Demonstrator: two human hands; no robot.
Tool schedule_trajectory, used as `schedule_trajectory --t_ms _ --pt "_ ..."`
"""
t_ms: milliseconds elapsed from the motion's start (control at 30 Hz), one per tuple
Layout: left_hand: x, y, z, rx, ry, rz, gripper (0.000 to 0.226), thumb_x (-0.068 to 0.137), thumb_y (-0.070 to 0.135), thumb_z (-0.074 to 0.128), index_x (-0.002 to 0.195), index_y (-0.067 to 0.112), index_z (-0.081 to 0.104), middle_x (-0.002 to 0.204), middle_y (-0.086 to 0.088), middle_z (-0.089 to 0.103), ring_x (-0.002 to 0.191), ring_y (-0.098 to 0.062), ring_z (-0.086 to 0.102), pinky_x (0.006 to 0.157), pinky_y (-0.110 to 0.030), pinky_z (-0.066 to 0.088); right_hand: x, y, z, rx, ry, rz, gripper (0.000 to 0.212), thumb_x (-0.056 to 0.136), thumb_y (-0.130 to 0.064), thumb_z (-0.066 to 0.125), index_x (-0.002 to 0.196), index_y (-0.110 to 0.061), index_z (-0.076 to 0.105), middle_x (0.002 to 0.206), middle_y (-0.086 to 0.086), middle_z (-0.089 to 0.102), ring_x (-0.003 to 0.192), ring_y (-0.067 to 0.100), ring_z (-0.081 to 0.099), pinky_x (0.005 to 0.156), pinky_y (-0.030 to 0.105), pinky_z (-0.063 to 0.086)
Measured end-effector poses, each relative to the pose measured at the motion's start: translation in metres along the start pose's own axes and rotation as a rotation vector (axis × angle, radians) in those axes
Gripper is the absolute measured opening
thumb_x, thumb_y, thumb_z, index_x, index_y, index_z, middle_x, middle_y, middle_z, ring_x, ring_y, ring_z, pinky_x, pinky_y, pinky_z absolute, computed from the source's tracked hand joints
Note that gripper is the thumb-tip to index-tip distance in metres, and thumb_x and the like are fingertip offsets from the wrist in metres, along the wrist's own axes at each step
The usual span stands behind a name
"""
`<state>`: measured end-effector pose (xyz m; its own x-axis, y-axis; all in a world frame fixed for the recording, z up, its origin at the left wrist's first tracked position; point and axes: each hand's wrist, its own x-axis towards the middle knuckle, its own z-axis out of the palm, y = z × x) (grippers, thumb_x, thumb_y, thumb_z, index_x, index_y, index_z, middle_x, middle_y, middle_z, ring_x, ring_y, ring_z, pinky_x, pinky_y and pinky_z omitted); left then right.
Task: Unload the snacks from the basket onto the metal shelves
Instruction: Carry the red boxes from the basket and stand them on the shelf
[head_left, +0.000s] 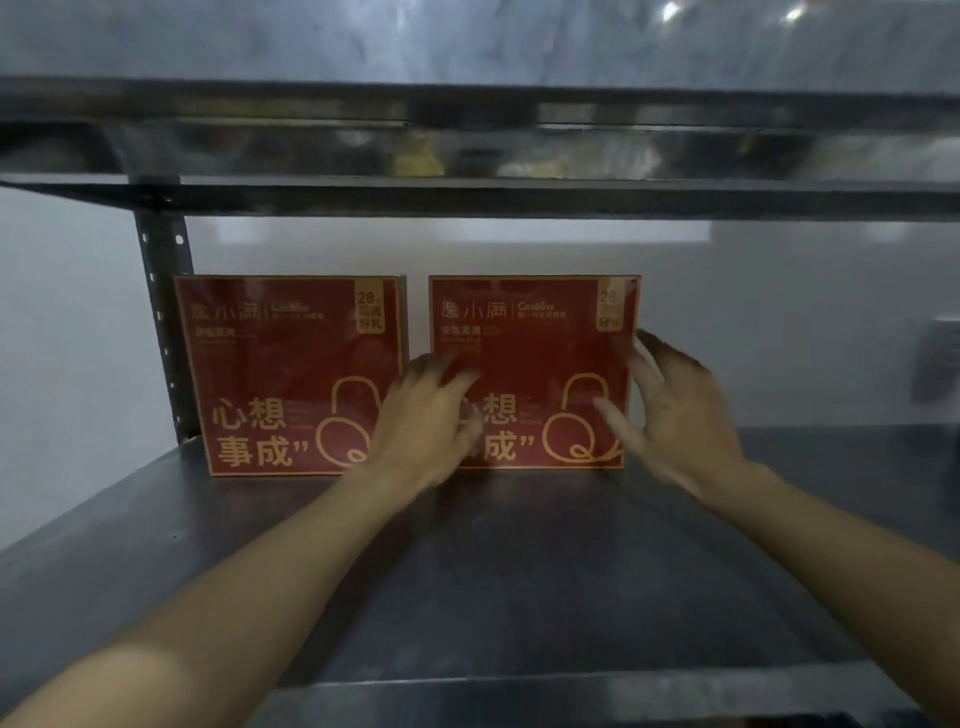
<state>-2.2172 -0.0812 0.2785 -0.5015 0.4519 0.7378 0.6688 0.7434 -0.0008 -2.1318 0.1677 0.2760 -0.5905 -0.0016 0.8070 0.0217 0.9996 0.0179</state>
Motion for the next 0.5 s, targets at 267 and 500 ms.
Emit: schedule_trajectory --t_ms 267,500 --pt "-0.059 0.019 -0.056 0.269 -0.224 -0.046 0.065 0.092 0.063 0.042 0.147 0.030 0.034 0.160 -0.004 0.022 0.145 -0.034 0.020 0.113 -0.050 0.025 -0.029 -0.063 -0.041 -0.112 -0.482 -0.148 0.089 0.080 -0.081 0.011 0.154 -0.031 0.021 0.161 0.008 0.018 0.147 0.026 0.019 0.118 0.048 0.020" --pt "-0.142 0.025 -0.128 0.390 -0.287 -0.254 0.067 0.090 0.065 0.042 0.148 0.034 0.029 0.160 -0.007 0.022 0.145 -0.036 0.020 0.114 -0.052 0.024 -0.067 -0.127 -0.074 0.079 -0.561 -0.216 0.079 0.089 -0.075 0.029 0.155 -0.034 0.016 0.164 0.007 0.008 0.150 0.027 0.011 0.119 0.051 0.015"
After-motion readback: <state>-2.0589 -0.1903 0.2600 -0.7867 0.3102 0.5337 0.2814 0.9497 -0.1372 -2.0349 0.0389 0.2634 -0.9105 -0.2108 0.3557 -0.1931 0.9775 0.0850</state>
